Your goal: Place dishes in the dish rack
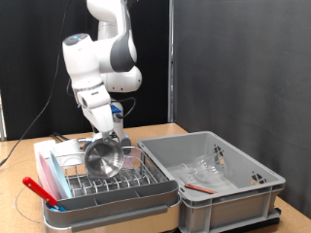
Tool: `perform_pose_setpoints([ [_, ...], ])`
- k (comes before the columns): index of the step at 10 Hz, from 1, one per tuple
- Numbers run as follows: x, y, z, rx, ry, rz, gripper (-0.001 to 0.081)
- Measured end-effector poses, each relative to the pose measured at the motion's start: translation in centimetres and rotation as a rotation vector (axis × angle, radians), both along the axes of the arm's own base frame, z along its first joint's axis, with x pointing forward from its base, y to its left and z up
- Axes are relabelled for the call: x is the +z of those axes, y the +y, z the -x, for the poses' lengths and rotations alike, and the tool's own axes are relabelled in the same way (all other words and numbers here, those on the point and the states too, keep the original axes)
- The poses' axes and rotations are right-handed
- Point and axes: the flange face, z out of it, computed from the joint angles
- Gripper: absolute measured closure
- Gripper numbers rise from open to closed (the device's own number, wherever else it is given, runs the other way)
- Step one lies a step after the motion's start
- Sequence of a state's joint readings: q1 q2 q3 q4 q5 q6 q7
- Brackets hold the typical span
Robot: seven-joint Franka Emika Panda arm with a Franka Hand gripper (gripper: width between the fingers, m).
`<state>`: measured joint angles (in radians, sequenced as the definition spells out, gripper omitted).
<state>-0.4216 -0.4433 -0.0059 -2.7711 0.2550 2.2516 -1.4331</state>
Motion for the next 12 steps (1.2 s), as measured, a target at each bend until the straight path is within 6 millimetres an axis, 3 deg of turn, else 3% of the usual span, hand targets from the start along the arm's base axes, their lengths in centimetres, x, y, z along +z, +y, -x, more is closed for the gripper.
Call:
perform_pose_setpoints([
  [7, -1.2, 3.1, -0.8, 0.011, -0.044, -0.016, -0.0005],
  [12, -1.5, 3.3, -1.6, -0.008, -0.079, -0.001, -0.0005],
])
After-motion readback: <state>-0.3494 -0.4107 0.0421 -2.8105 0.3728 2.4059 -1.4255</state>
